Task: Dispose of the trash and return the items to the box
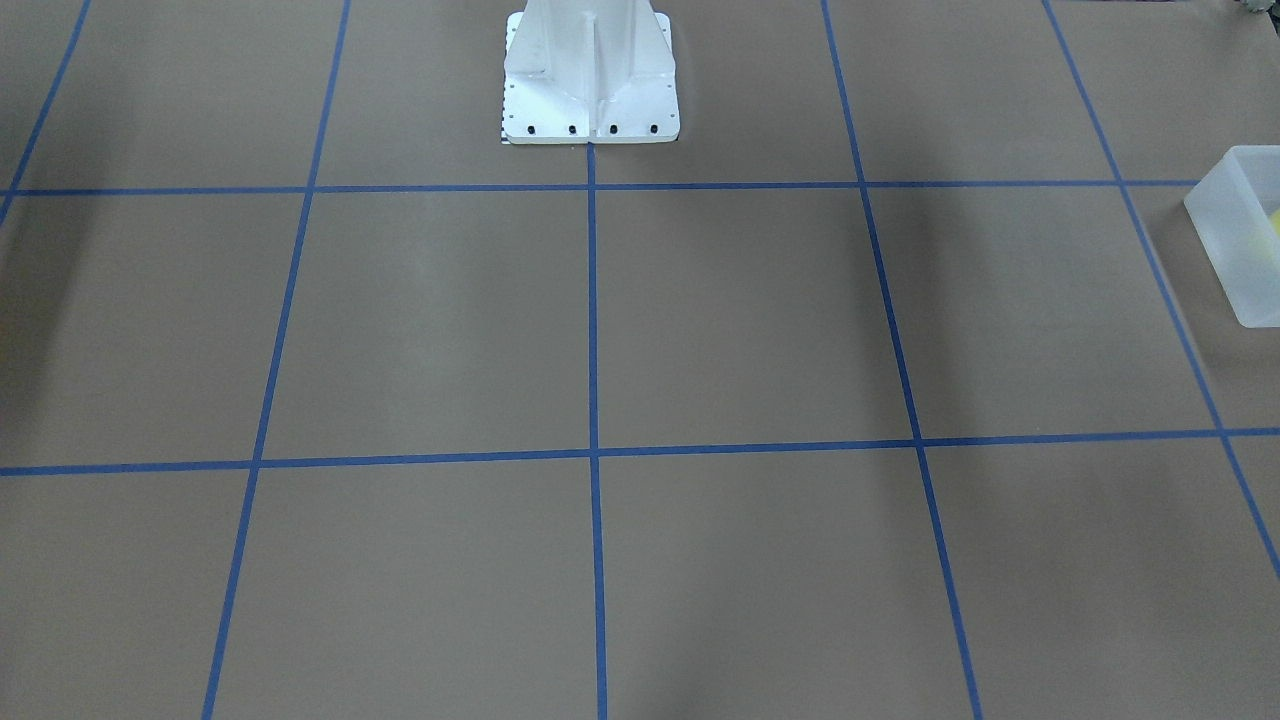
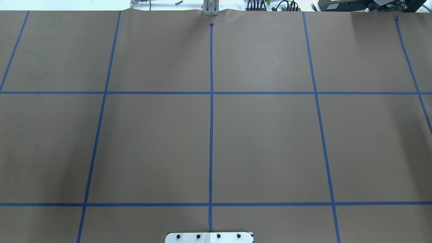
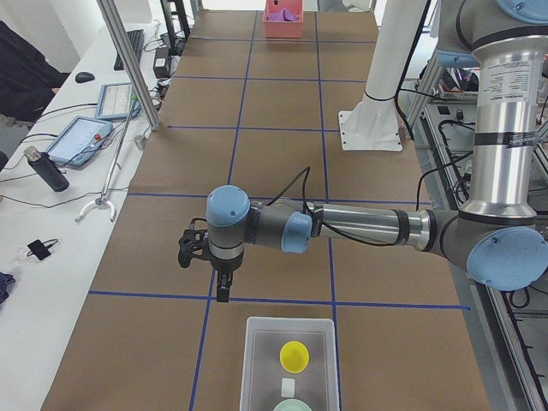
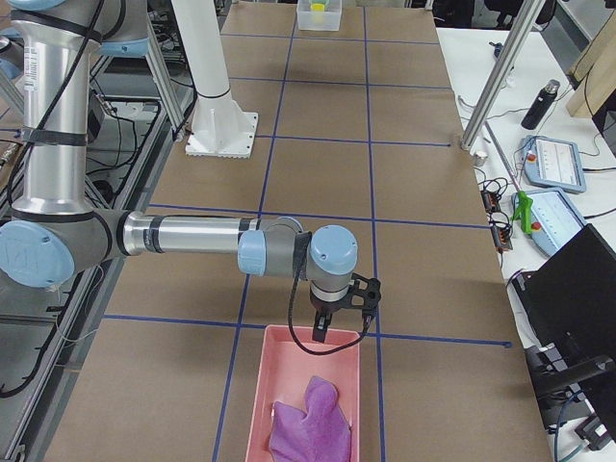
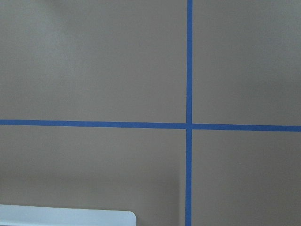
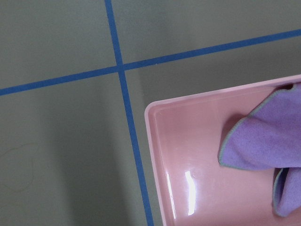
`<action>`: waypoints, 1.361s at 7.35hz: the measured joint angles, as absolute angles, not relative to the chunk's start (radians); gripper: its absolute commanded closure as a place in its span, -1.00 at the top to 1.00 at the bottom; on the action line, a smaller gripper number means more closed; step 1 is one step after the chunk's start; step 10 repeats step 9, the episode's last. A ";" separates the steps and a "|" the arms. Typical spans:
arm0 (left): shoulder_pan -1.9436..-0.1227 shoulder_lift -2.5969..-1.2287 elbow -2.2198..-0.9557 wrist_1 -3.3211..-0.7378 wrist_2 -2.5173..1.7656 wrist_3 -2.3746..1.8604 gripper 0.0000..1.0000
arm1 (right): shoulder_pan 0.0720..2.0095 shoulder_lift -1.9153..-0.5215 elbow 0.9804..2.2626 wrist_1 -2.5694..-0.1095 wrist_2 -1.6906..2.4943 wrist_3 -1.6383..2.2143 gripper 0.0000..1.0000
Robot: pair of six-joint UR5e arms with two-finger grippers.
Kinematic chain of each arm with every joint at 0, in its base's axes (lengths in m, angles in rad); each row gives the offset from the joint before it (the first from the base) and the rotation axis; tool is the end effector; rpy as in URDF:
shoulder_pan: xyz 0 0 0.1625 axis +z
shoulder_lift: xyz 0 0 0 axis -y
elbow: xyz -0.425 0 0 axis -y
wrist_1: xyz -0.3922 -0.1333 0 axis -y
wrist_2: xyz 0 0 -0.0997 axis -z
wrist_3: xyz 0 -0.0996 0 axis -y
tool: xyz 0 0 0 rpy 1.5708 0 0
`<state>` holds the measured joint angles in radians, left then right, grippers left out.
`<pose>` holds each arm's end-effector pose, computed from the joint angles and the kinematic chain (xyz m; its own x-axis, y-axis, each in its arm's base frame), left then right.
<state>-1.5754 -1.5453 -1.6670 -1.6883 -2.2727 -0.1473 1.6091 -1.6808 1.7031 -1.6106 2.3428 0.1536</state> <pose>-0.0713 -0.4922 0.6157 0.7552 -0.0282 -0.6549 0.1166 0.9889 0.0920 0.0808 -0.4411 0.6493 0.7012 0.1920 0.6866 -0.1473 0.9813 -0.1240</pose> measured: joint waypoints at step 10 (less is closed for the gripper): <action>-1.577 -1.541 -1.657 -1.686 -2.273 -0.147 0.97 | 1.609 -1.652 1.717 -1.592 2.353 0.239 1.00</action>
